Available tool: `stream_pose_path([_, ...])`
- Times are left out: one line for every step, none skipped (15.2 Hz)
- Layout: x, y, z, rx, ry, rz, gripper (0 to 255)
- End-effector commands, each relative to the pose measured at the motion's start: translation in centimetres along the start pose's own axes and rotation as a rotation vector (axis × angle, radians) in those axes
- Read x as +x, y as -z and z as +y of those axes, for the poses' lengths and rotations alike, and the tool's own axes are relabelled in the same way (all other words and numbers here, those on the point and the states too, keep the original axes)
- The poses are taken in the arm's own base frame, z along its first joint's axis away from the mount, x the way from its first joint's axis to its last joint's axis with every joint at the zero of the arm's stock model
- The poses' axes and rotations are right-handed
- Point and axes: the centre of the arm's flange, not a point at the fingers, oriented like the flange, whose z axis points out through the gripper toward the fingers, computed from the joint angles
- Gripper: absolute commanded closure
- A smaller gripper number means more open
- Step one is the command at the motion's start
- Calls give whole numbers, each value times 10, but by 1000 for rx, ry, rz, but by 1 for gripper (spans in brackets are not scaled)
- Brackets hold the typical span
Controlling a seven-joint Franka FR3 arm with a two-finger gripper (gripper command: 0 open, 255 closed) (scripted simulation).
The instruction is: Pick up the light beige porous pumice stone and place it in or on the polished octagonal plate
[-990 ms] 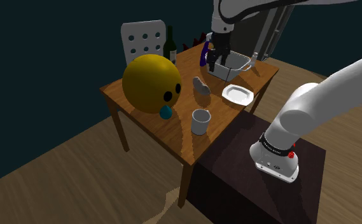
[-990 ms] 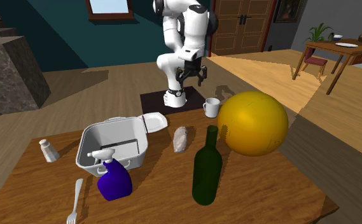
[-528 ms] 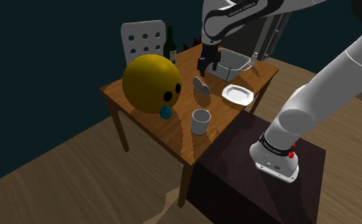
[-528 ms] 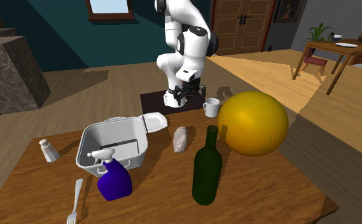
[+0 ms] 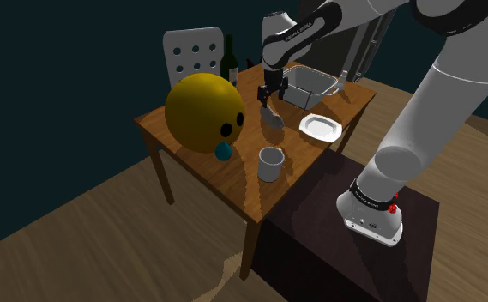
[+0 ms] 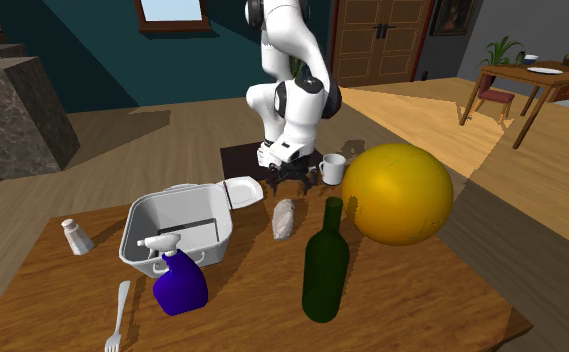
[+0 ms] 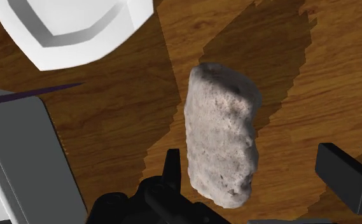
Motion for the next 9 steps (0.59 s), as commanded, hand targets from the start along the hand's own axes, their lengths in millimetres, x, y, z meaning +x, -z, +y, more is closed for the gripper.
stream_pose_path([5, -12, 1, -3, -5, 2, 0])
stream_pose_path([5, -18, 1, -3, -5, 2, 0])
stream_pose_path([5, -23, 1, -3, -5, 2, 0])
stream_pose_path([5, -28, 1, -3, -5, 2, 0])
stream_pose_path([5, -34, 1, -3, -5, 2, 0])
stream_pose_path([5, -39, 1, -3, -5, 2, 0])
stream_pose_path([5, -42, 1, -3, -5, 2, 0])
stream_pose_path([5, -42, 1, -3, -5, 2, 0])
stream_pose_path([5, -42, 1, -3, -5, 2, 0])
